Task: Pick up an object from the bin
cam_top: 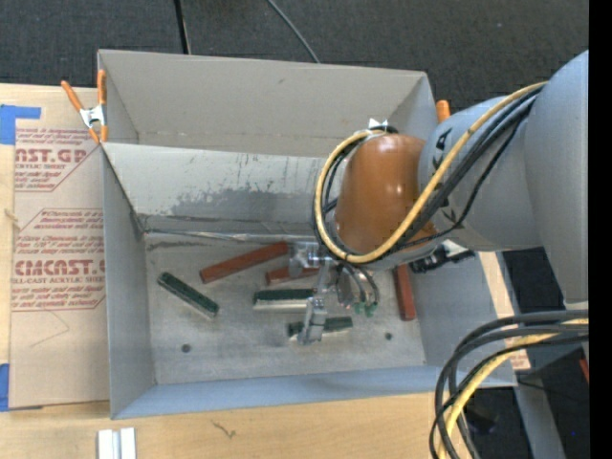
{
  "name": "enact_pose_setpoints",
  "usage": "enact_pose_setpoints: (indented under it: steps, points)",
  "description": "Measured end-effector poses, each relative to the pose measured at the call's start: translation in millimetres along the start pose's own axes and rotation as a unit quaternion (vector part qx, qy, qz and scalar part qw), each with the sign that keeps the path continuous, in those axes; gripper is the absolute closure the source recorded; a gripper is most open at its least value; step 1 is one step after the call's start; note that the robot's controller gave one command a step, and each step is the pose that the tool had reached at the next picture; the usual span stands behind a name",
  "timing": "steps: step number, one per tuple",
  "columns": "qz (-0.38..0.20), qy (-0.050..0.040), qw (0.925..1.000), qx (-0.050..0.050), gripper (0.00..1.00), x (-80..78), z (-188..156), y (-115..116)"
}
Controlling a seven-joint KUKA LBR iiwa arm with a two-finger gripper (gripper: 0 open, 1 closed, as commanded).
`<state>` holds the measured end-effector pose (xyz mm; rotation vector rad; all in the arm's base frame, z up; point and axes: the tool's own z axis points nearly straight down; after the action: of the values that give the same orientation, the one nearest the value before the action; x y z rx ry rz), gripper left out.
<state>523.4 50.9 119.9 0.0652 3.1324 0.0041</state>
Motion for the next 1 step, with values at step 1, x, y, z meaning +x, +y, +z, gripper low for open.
enact_pose_setpoints:
  steps: [1]
  points:
    - [-0.017,0.0052,0.9998,0.001,0.00,1.9,40.3,-8.6]
